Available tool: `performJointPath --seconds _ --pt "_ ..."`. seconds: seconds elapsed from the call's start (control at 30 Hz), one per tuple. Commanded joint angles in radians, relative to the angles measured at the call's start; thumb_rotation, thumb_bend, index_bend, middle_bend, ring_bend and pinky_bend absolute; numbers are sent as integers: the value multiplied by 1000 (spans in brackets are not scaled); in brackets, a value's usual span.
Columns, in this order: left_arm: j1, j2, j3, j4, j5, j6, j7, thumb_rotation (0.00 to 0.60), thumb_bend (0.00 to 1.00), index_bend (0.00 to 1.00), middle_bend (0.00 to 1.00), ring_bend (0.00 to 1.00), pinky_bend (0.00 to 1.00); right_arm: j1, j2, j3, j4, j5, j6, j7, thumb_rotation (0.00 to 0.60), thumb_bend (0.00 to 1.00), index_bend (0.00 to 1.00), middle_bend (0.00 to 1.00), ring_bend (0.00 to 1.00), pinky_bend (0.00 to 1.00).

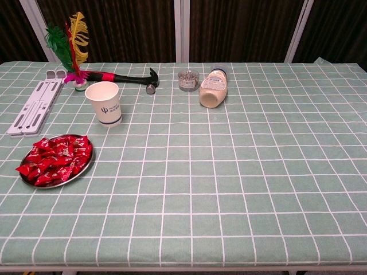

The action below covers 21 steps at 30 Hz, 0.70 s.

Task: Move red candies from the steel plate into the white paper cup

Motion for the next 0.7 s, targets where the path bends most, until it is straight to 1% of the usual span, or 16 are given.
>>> performJointPath --seconds 0.03,0.23,0.27,0.3,0.37,0.4,0.43,0.47,0.53,0.57,0.6,0.63,0.7 --pt "1 -2 0 0 1 1 1 600 161 303 273 181 315 0 1 1 0 0 1 0 600 101 59 211 63 203" --pt "-2 -6 3 14 26 6 -8 600 160 303 273 181 317 0 6 0 -2 -4 2 -1 600 101 59 211 63 203" --pt "-7 -5 3 19 35 3 -13 600 160 303 273 187 338 -1 8 1 -2 -6 6 0 600 101 59 211 63 203" --pt "-12 -5 3 24 41 -2 -17 600 160 304 273 199 374 -1 9 1 -1 -8 9 0 600 101 59 211 63 203" --pt "-28 0 3 31 51 -25 -26 600 160 305 273 250 522 -2 14 3 0 -12 16 -1 600 101 59 211 63 203" --pt "-37 4 3 34 57 -36 -27 600 160 305 273 269 573 -2 16 5 0 -13 18 -2 600 101 59 211 63 203" --pt "-48 7 3 37 65 -50 -28 600 160 306 277 314 660 -2 19 6 -1 -14 20 -4 600 101 59 211 63 203" --pt "-63 10 3 41 78 -67 -33 600 160 306 284 352 716 -1 24 8 -3 -13 21 -8 600 101 59 211 63 203" --pt "-89 13 4 47 97 -99 -42 600 160 312 323 517 872 1 30 10 -8 -13 20 -14 600 101 59 209 63 203" --pt "-108 12 5 51 111 -120 -48 600 160 318 339 588 925 2 33 11 -11 -14 21 -16 600 101 59 208 63 203" --pt "-122 7 4 59 124 -131 -52 600 160 322 346 626 958 2 34 11 -13 -15 21 -18 600 101 59 207 63 203" --pt "-137 -1 3 70 139 -140 -55 600 161 327 348 626 981 2 34 10 -15 -16 21 -19 600 101 59 207 63 203" --pt "-174 -23 5 92 171 -176 -64 600 161 344 348 575 998 3 35 8 -17 -19 19 -22 600 101 59 206 63 203"
